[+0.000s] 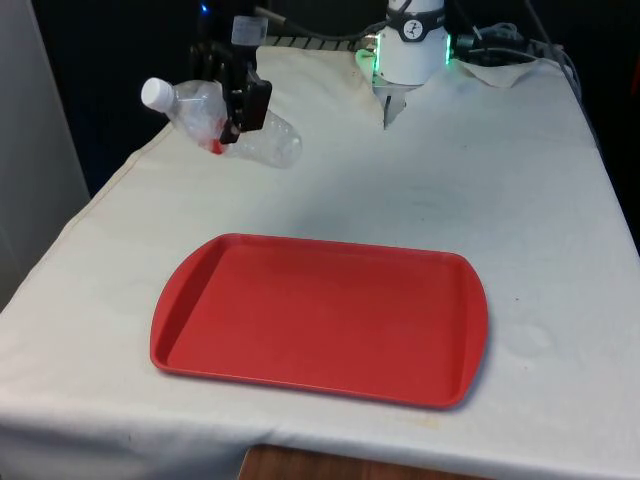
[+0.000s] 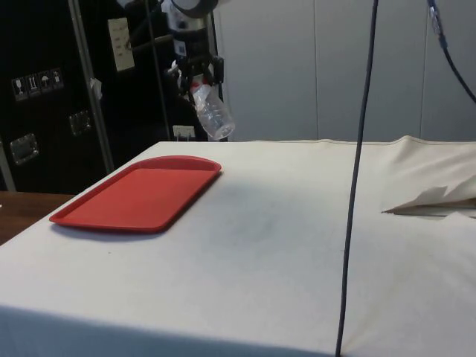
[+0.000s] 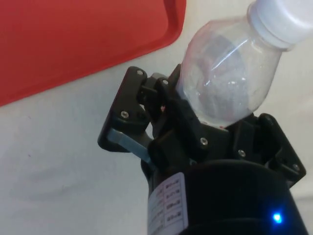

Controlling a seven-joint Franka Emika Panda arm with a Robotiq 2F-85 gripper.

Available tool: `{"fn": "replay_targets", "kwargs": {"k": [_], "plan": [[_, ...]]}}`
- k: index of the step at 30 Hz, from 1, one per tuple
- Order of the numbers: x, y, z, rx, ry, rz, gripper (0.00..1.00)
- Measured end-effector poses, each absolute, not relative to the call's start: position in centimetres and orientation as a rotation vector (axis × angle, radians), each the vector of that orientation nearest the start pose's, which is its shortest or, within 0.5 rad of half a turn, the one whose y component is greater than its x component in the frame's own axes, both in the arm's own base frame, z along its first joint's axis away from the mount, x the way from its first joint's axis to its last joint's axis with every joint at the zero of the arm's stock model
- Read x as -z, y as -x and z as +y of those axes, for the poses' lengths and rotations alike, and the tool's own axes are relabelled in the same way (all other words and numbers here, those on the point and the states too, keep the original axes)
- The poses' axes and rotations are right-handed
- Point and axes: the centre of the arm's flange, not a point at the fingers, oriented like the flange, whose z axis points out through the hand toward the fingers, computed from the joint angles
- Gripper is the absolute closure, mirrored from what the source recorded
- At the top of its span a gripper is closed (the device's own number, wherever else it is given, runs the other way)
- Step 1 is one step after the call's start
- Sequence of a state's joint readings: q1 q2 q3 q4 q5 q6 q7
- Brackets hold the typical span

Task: Place the bottle upright on the tray.

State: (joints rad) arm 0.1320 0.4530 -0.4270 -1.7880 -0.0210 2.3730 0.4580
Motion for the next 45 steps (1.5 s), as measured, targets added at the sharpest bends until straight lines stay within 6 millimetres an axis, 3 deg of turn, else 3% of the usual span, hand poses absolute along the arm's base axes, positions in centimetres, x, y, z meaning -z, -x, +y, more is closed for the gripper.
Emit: {"fn": "replay_targets", "kwargs": {"k": [15, 32, 45], "plan": [[-33.2, -66.2, -14.3, 0.343, 3.126, 1.034, 0.67], [-31.9, -69.0, -10.2, 0.525, 3.098, 0.962, 0.67], [-30.9, -70.0, -8.5, 0.617, 3.087, 0.935, 0.67]]}}
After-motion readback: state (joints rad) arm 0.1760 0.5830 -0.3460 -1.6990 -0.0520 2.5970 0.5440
